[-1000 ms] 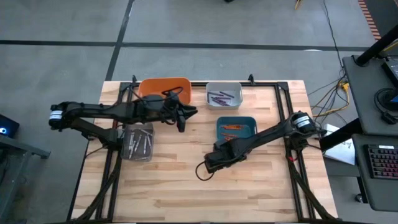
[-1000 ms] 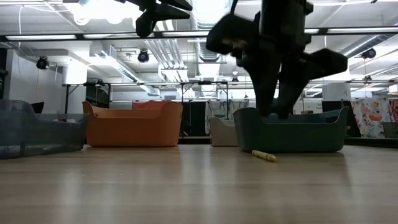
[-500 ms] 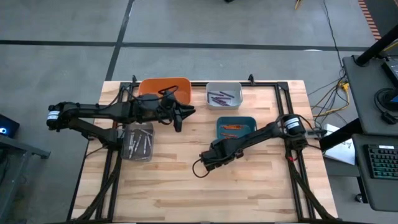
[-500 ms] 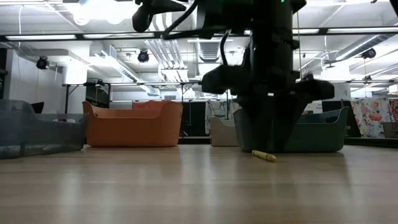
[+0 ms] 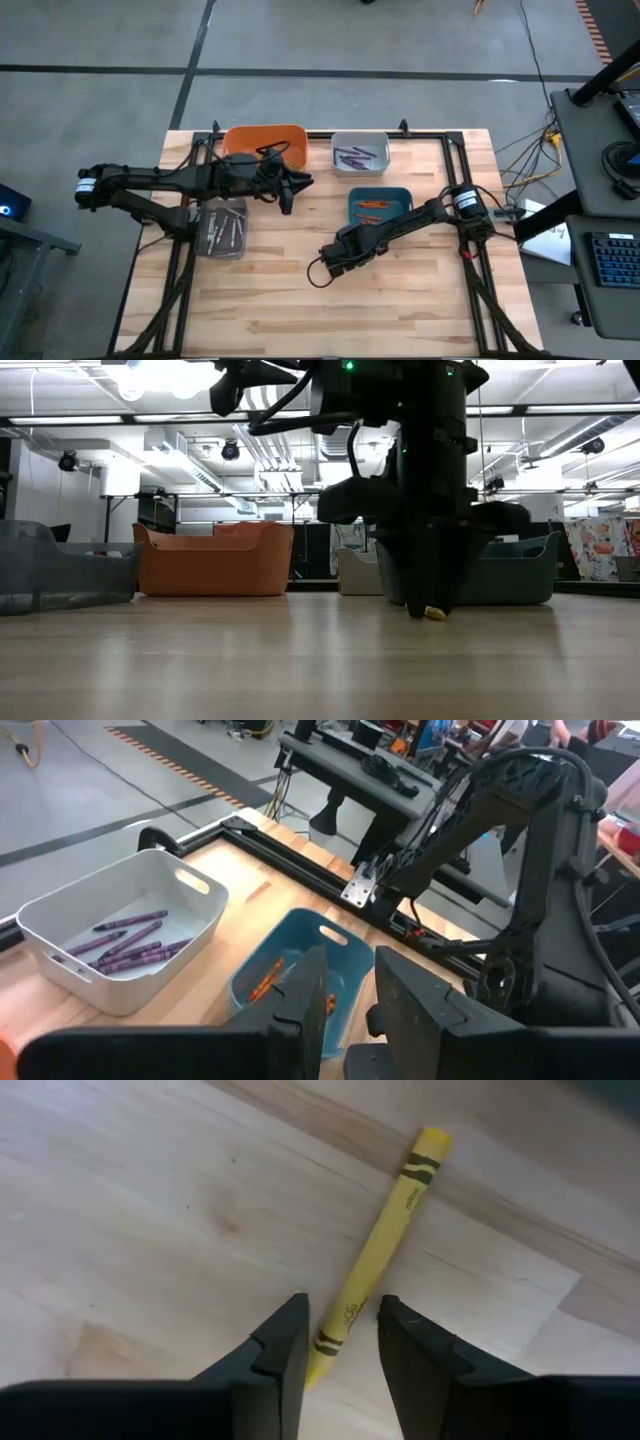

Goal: Sort crayons
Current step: Put the yellow crayon into the orange bin

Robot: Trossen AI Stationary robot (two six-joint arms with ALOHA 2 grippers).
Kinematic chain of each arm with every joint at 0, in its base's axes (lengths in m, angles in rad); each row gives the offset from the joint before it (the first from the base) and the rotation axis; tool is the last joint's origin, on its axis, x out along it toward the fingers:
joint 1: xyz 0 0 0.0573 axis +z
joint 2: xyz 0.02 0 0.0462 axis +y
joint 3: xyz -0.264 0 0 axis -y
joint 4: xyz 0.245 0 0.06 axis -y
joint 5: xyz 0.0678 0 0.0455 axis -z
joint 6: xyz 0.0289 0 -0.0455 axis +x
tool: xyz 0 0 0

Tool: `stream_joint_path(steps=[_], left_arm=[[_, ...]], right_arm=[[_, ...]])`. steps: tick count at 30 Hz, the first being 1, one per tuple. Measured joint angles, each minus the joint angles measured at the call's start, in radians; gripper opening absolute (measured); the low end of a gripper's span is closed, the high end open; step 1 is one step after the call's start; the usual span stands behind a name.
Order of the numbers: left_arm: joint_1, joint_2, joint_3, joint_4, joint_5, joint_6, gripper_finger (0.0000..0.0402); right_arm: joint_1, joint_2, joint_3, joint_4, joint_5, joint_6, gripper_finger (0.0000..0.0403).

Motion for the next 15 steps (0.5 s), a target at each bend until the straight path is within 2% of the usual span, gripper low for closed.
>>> stream_joint_path(steps=[3, 7, 15], left_arm=[[-0.008, 0.000, 0.000, 0.000, 0.001, -0.001, 0.0071], [-0.025, 0.000, 0.000, 0.001, 0.001, -0.001, 0.0071], [-0.072, -0.006, 0.000, 0.003, 0.002, -0.013, 0.0071]], right_arm=[[0.001, 0.001, 0.000, 0.012, -0.004, -0.015, 0.0084], [0.001, 0.001, 0.000, 0.022, -0.003, -0.041, 0.0024], [0.007, -0.020, -0.004, 0.019, -0.001, -0.101, 0.0013]])
